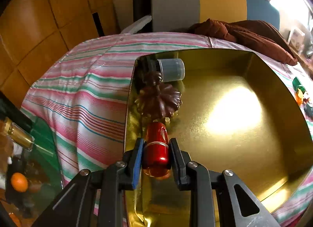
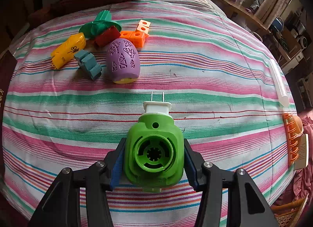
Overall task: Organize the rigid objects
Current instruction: 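Carry the red tube into the gold tray and open the left tool, then carry the green boxy toy into the gold tray and open the right tool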
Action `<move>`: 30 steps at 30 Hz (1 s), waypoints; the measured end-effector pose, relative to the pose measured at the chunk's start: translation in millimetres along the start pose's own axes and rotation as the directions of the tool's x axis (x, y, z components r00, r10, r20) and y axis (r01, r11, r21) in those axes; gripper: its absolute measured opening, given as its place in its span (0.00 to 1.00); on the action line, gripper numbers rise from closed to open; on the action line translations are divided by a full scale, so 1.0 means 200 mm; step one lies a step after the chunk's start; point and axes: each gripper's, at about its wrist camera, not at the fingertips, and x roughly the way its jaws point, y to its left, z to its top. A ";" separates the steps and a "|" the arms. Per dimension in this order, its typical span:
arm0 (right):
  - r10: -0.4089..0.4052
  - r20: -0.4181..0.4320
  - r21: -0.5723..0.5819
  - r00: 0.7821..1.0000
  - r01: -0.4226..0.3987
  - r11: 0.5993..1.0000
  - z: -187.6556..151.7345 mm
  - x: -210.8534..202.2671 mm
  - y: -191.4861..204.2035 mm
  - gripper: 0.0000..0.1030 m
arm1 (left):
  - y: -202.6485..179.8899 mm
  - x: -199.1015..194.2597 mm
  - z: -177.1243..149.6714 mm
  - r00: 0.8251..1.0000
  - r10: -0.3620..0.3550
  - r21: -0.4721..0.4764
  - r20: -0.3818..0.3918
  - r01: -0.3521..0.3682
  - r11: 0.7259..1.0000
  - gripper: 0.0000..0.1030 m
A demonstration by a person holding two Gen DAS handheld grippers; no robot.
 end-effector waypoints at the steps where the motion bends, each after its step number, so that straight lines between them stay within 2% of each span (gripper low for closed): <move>1: -0.003 0.002 -0.003 1.000 0.003 1.000 0.00 0.00 0.01 0.52 | 0.00 -0.01 0.00 1.000 0.013 0.003 0.012 -0.013 1.000 0.27; 3: -0.014 0.007 -0.013 1.000 0.014 1.000 -0.01 0.00 0.02 0.52 | 0.01 -0.03 0.00 0.999 0.040 0.007 0.032 -0.040 0.999 0.28; 4: -0.019 0.010 -0.018 1.000 0.019 1.000 -0.01 -0.01 0.03 0.52 | 0.01 -0.05 0.01 0.998 0.042 0.008 0.046 -0.043 0.999 0.33; 9: -0.037 0.020 -0.032 0.999 0.037 0.999 -0.02 -0.01 0.05 0.52 | 0.02 -0.13 0.01 0.996 0.037 -0.009 0.087 -0.036 0.999 0.36; 13: -0.063 0.036 -0.060 0.997 0.065 0.996 -0.03 -0.03 0.09 0.52 | 0.05 -0.23 0.01 0.993 0.021 -0.048 0.116 -0.016 0.999 0.42; 21: -0.083 0.052 -0.072 0.995 0.087 0.994 -0.05 -0.06 0.12 0.51 | 0.08 -0.33 -0.04 0.993 -0.007 -0.090 0.120 0.018 0.996 0.44; 26: -0.037 0.035 -0.023 0.999 0.037 0.999 -0.04 -0.06 0.08 0.51 | 0.11 -0.34 -0.07 0.994 -0.017 -0.109 0.106 0.029 0.994 0.44; 30: 0.059 0.022 0.012 0.998 -0.060 0.998 -0.03 -0.09 0.09 0.51 | 0.14 -0.34 -0.09 0.995 -0.017 -0.126 0.098 0.030 0.992 0.44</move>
